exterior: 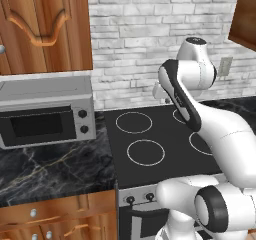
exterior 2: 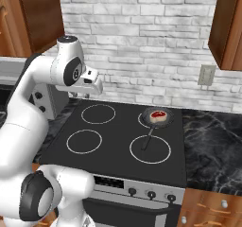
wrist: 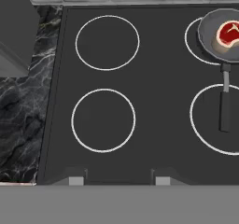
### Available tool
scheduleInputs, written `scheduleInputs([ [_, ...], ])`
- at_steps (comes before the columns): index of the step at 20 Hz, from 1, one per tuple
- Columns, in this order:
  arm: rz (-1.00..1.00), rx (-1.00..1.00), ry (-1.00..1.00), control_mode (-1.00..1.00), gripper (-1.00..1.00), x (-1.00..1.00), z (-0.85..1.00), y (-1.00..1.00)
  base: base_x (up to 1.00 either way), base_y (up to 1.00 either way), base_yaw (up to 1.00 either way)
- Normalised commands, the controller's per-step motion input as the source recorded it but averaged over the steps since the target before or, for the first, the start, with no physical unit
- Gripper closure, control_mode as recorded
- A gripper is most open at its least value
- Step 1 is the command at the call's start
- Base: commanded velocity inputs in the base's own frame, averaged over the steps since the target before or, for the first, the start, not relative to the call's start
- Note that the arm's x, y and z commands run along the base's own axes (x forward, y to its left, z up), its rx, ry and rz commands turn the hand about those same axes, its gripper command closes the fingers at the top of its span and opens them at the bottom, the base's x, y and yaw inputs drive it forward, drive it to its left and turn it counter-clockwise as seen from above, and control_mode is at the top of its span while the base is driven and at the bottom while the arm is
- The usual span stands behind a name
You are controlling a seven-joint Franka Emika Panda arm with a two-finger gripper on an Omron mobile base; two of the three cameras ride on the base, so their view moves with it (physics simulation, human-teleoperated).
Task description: Pick up the pan with the steak in it and place it on the dining table. Then place the steak on the plate.
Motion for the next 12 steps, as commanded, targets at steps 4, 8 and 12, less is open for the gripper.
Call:
scheduleInputs([
  [4, 0.00, 0.00, 0.00, -1.00, -1.00, 0.00, 0.00, 0.00, 0.00, 0.00, 0.00],
  [8, 0.00, 0.00, 0.00, -1.00, -1.00, -0.02, 0.00, -0.01, 0.00, 0.00, 0.00],
  [12, -0.01, 0.00, 0.01, -1.00, -1.00, 0.00, -0.11, -0.28, 0.00, 0.00, 0.00],
])
